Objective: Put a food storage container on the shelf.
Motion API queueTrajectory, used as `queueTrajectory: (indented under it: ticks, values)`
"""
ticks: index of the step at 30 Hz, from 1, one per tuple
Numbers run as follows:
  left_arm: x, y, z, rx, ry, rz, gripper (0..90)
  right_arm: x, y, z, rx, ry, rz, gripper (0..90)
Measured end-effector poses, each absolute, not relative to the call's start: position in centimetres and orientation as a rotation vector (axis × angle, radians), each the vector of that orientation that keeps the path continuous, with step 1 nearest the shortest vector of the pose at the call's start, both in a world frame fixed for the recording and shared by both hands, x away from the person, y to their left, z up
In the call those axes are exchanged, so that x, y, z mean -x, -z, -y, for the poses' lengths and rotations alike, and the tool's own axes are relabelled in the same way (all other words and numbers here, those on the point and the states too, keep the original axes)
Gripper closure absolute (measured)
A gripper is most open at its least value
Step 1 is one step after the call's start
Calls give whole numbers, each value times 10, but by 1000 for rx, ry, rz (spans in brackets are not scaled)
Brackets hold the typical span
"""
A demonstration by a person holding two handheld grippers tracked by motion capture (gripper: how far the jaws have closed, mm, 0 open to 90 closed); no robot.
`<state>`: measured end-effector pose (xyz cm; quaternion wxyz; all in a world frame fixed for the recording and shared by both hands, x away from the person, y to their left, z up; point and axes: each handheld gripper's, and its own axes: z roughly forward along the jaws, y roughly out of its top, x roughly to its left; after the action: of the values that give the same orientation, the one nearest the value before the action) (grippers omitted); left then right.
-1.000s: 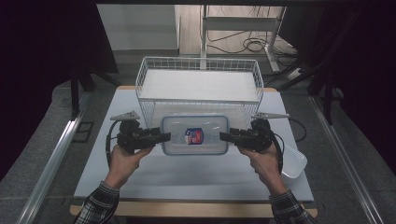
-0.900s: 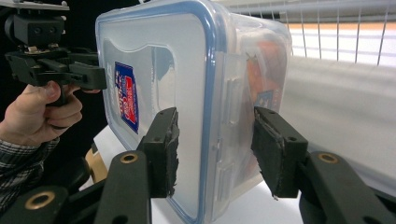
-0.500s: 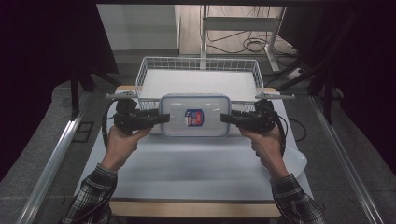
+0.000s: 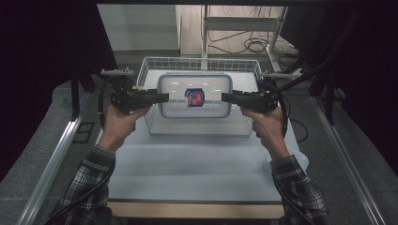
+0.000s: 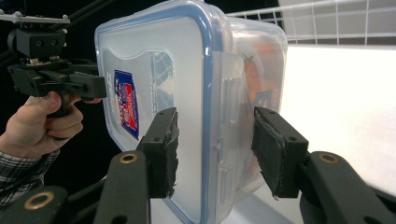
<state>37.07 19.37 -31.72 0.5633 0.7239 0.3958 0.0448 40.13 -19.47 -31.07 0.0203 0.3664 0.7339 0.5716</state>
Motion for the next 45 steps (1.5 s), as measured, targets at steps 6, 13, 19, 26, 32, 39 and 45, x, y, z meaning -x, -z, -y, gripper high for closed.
queueTrajectory:
  ticks: [6, 13, 19, 26, 32, 39, 45]
  values:
    - [-385, 309, -195, -1700, -102, -933, 493, -414, 302, 194, -1149, -1781, -2262, 516]
    - [-408, 298, -195, -1693, -103, -939, 492, -435, 293, 193, -1167, -1809, -2232, 515]
    - [-425, 306, -193, -1684, -73, -959, 492, -452, 297, 195, -1222, -1811, -2215, 515]
    - [-440, 314, -191, -1682, -54, -975, 489, -464, 304, 196, -1276, -1804, -2206, 512]
    - [-447, 317, -189, -1674, -68, -981, 477, -472, 307, 197, -1309, -1784, -2206, 506]
    - [-445, 322, -189, -1646, -86, -967, 468, -472, 306, 196, -1312, -1775, -2203, 501]
    - [-446, 321, -188, -1645, -94, -971, 465, -472, 307, 196, -1317, -1775, -2198, 496]
